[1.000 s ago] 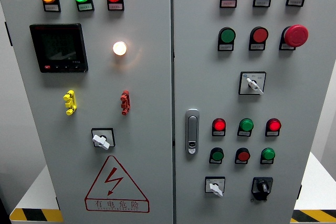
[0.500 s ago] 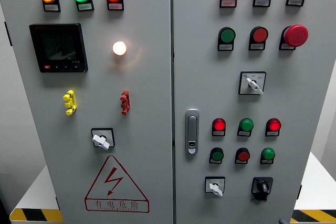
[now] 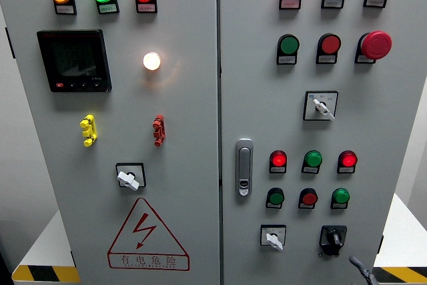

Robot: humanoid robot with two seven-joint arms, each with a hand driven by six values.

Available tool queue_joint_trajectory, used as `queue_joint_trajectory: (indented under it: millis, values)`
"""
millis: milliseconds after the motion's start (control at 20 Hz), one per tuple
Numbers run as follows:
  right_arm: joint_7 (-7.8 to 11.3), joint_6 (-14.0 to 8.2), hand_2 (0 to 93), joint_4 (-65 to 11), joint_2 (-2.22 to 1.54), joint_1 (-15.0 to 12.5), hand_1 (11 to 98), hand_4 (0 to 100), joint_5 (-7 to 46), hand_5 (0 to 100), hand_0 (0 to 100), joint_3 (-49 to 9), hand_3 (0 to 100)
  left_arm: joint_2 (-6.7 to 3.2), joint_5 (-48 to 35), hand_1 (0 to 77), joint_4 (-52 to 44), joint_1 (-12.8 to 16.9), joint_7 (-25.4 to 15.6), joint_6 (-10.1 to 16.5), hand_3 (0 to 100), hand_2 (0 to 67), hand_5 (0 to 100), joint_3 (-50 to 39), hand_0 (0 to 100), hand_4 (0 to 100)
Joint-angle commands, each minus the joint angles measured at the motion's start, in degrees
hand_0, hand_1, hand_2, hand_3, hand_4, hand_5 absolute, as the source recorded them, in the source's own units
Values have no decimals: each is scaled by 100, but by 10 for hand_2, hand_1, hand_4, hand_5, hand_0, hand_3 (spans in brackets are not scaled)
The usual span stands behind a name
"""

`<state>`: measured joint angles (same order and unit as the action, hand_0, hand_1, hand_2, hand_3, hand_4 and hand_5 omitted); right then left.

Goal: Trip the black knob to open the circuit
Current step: 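Reach the right hand up toward the black rotary knob, then grip the black rotary knob with the right hand and twist it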

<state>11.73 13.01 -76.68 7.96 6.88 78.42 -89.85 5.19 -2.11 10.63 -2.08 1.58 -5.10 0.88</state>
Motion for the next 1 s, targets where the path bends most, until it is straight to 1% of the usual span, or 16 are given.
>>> queue_joint_trajectory:
  millis: [0, 150, 200, 250, 450, 500, 550, 800, 950]
  values:
    - [-4, 9, 0, 66, 13, 84, 690, 962, -29, 1000, 1000, 2, 826, 0, 0, 0, 0, -3, 0, 0, 262, 196, 86, 0, 0, 99]
    - [-4, 0, 0, 320, 13, 339, 692, 964, -64, 1000, 1000, -7, 828, 0, 0, 0, 0, -3, 0, 0, 262, 196, 86, 0, 0, 99]
    - [-4, 0, 0, 416, 22, 453, 692, 964, -99, 1000, 1000, -15, 828, 0, 0, 0, 0, -3, 0, 0, 262, 196, 86, 0, 0, 99]
    - [-4, 0, 0, 461, 22, 507, 693, 965, -143, 1000, 1000, -15, 829, 0, 0, 0, 0, -3, 0, 0, 262, 196, 86, 0, 0, 99]
    - [-13, 0, 0, 470, 22, 516, 695, 967, -187, 1000, 1000, 2, 829, 0, 0, 0, 0, -3, 0, 0, 262, 196, 86, 0, 0, 99]
    - [-5, 0, 0, 479, 30, 525, 695, 967, -187, 1000, 1000, 2, 830, 0, 0, 0, 0, -3, 0, 0, 262, 196, 86, 0, 0, 99]
    - [-4, 0, 0, 488, 22, 525, 695, 968, -187, 1000, 1000, 2, 830, 0, 0, 0, 0, 6, 0, 0, 262, 195, 86, 0, 0, 99]
    - [-13, 0, 0, 514, 22, 533, 695, 971, -187, 1000, 1000, 28, 831, 0, 0, 0, 0, -3, 0, 0, 262, 195, 86, 0, 0, 99]
    - [-66, 0, 0, 514, 22, 525, 695, 973, -187, 1000, 1000, 55, 832, 0, 0, 0, 0, -3, 0, 0, 262, 195, 86, 0, 0, 99]
